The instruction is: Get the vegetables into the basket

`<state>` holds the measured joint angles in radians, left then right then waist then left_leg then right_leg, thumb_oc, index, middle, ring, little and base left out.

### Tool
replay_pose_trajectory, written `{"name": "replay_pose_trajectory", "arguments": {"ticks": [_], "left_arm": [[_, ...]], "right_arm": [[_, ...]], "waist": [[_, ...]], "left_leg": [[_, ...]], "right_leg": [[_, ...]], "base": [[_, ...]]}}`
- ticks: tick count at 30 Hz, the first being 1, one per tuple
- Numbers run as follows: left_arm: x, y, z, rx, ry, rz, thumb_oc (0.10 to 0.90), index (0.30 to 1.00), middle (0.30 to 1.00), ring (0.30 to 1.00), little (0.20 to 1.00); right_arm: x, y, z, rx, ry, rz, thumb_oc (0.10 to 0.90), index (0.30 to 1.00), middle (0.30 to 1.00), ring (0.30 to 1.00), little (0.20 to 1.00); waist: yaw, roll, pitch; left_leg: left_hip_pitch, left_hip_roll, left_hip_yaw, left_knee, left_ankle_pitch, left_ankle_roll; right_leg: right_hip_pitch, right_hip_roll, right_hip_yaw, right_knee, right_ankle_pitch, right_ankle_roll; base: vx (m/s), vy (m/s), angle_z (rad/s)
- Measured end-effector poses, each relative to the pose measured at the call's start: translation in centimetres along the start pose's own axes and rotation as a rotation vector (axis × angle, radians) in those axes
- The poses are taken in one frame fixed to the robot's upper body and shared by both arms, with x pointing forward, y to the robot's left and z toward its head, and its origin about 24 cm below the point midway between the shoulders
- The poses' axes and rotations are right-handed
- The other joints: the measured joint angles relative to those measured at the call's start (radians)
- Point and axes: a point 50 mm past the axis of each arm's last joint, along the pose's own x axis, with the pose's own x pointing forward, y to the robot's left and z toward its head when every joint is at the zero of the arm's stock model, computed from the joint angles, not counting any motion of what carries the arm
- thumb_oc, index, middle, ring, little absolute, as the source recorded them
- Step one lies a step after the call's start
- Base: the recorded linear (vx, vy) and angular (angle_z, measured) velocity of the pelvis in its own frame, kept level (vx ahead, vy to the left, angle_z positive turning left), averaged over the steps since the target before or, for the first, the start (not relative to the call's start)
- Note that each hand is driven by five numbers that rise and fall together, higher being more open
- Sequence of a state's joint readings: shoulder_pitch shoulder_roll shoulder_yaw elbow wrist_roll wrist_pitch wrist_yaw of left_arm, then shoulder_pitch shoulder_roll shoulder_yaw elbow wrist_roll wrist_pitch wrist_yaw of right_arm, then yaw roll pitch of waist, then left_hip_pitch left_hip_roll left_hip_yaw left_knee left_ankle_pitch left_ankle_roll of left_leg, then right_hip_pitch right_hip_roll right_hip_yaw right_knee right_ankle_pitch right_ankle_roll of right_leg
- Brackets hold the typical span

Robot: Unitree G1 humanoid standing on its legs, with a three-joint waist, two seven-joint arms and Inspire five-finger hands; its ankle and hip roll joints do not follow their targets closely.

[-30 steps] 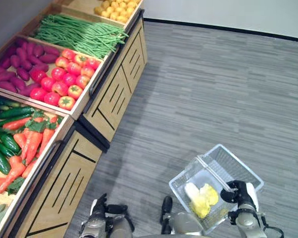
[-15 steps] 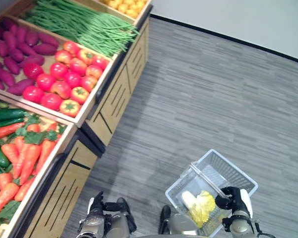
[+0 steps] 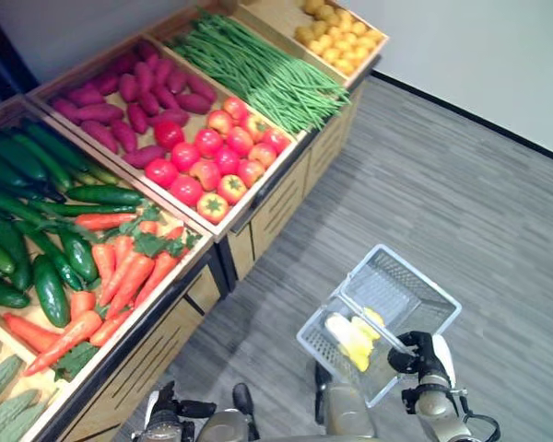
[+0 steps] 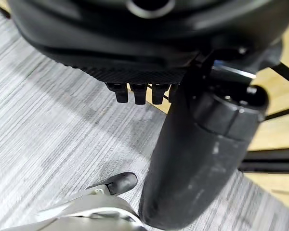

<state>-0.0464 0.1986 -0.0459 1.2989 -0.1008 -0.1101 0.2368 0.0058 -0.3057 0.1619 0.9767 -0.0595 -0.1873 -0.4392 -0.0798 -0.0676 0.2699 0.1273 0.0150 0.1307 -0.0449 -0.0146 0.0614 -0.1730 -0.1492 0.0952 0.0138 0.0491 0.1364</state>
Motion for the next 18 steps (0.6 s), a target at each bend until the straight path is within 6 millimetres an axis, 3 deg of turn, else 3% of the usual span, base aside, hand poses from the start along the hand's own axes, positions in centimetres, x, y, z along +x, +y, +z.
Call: {"name": "replay_pose_trajectory", "arguments": {"ticks": [1, 2, 3, 4, 6, 7, 9, 11, 12, 15, 17, 18], "left_arm": [[-0.1, 0.1, -0.4, -0.001, 0.006, 0.001, 0.900, 1.000, 1.000, 1.000, 1.000], [-0.1, 0.4, -0.9, -0.001, 0.018, 0.005, 0.900, 1.000, 1.000, 1.000, 1.000], [-0.1, 0.8, -1.3, -0.007, 0.026, 0.018, 0.900, 1.000, 1.000, 1.000, 1.000], [-0.2, 0.6, -1.4, -0.013, 0.033, 0.014, 0.900, 1.000, 1.000, 1.000, 1.000], [-0.6, -0.3, -2.4, -0.043, 0.057, -0.002, 0.900, 1.000, 1.000, 1.000, 1.000], [-0.8, -0.5, -2.7, -0.062, 0.066, 0.001, 0.900, 1.000, 1.000, 1.000, 1.000], [-0.8, -0.4, -2.7, -0.093, 0.065, 0.009, 0.900, 1.000, 1.000, 1.000, 1.000], [-0.7, -0.4, -2.4, -0.103, 0.053, 0.013, 0.900, 1.000, 1.000, 1.000, 1.000], [-0.6, -0.3, -2.1, -0.111, 0.040, 0.011, 0.900, 1.000, 1.000, 1.000, 1.000], [-0.6, -0.3, -1.8, -0.126, 0.030, 0.015, 0.900, 1.000, 1.000, 1.000, 1.000], [-0.4, 0.0, -1.3, -0.129, 0.016, 0.023, 0.900, 1.000, 1.000, 1.000, 1.000], [-0.3, 0.1, -1.2, -0.135, 0.030, 0.030, 0.900, 1.000, 1.000, 1.000, 1.000]], "right_arm": [[-0.1, 0.1, -0.5, -0.007, 0.019, 0.002, 0.400, 0.300, 0.300, 0.300, 0.300], [-0.4, 0.1, -1.5, -0.019, 0.059, -0.001, 0.400, 0.300, 0.300, 0.300, 0.300], [-0.8, 0.1, -2.5, -0.022, 0.099, -0.005, 0.400, 0.300, 0.300, 0.300, 0.300], [-1.0, -0.2, -3.4, -0.024, 0.144, -0.017, 0.400, 0.300, 0.300, 0.300, 0.300], [-1.0, -1.2, -4.5, -0.020, 0.204, -0.055, 0.400, 0.300, 0.300, 0.300, 0.300], [-0.8, -1.4, -4.7, -0.027, 0.222, -0.062, 0.400, 0.300, 0.300, 0.300, 0.300], [-0.7, -1.7, -4.8, -0.032, 0.232, -0.071, 0.400, 0.300, 0.300, 0.300, 0.300], [-0.6, -1.8, -4.8, -0.029, 0.229, -0.077, 0.400, 0.300, 0.300, 0.300, 0.300], [-0.8, -1.9, -5.0, -0.033, 0.239, -0.077, 0.400, 0.300, 0.300, 0.300, 0.300], [-1.2, -1.9, -5.6, -0.035, 0.260, -0.076, 0.400, 0.300, 0.300, 0.300, 0.300], [-1.7, -2.0, -6.5, -0.043, 0.283, -0.078, 0.400, 0.300, 0.300, 0.300, 0.300], [-2.1, -2.0, -7.1, -0.044, 0.302, -0.080, 0.400, 0.300, 0.300, 0.300, 0.300]], "waist": [[0.004, -0.002, -0.003], [-0.012, -0.017, -0.013], [-0.016, -0.028, -0.020], [-0.016, -0.018, -0.022], [-0.010, 0.030, -0.033], [-0.006, 0.039, -0.034], [0.015, 0.039, -0.034], [0.012, 0.048, -0.039], [0.012, 0.037, -0.034], [0.012, 0.036, -0.033], [0.007, 0.029, -0.029], [-0.024, 0.029, -0.029]], "left_leg": [[0.014, 0.001, -0.032, -0.006, -0.007, -0.008], [0.013, 0.000, -0.101, 0.004, -0.027, -0.042], [0.022, 0.001, -0.146, 0.002, -0.034, -0.057], [0.023, 0.033, -0.167, 0.000, -0.039, -0.069], [0.021, 0.104, -0.145, 0.027, -0.026, -0.094], [0.022, 0.127, -0.145, 0.038, -0.010, -0.114], [0.015, 0.151, -0.144, 0.070, 0.013, -0.136], [-0.020, 0.167, -0.155, 0.115, 0.032, -0.156], [-0.048, 0.172, -0.162, 0.142, 0.048, -0.181], [-0.075, 0.181, -0.159, 0.155, 0.088, -0.206], [-0.092, 0.187, -0.085, 0.158, 0.113, -0.209], [-0.099, 0.221, 0.132, 0.177, 0.104, -0.195]], "right_leg": [[-0.003, 0.010, 0.028, -0.015, 0.021, 0.004], [0.022, 0.008, 0.076, -0.025, 0.016, 0.004], [0.039, 0.006, 0.083, -0.007, 0.040, 0.013], [0.043, 0.034, 0.075, 0.023, 0.051, 0.014], [0.059, 0.088, 0.016, 0.045, 0.043, -0.034], [0.076, 0.106, -0.003, 0.038, 0.039, -0.054], [0.092, 0.131, -0.023, 0.035, 0.026, -0.081], [0.100, 0.139, -0.057, 0.037, 0.015, -0.097], [0.103, 0.139, -0.076, 0.027, 0.015, -0.099], [0.119, 0.140, -0.120, 0.015, 0.024, -0.121], [0.136, 0.123, -0.170, 0.002, 0.031, -0.145], [0.162, 0.107, -0.236, -0.031, 0.016, -0.170]], "base": [[0.26, -0.246, 1.47], [0.12, -0.132, 1.43], [0.16, -0.232, 1.71], [0.10, -0.220, 1.29], [0.15, -0.362, 0.88], [0.09, -0.321, 0.45], [0.06, -0.251, 0.18], [0.03, -0.227, 0.33], [0.01, -0.190, 0.45], [-0.02, -0.101, 0.42], [-0.02, -0.079, 0.82], [0.00, -0.009, 1.20]]}}
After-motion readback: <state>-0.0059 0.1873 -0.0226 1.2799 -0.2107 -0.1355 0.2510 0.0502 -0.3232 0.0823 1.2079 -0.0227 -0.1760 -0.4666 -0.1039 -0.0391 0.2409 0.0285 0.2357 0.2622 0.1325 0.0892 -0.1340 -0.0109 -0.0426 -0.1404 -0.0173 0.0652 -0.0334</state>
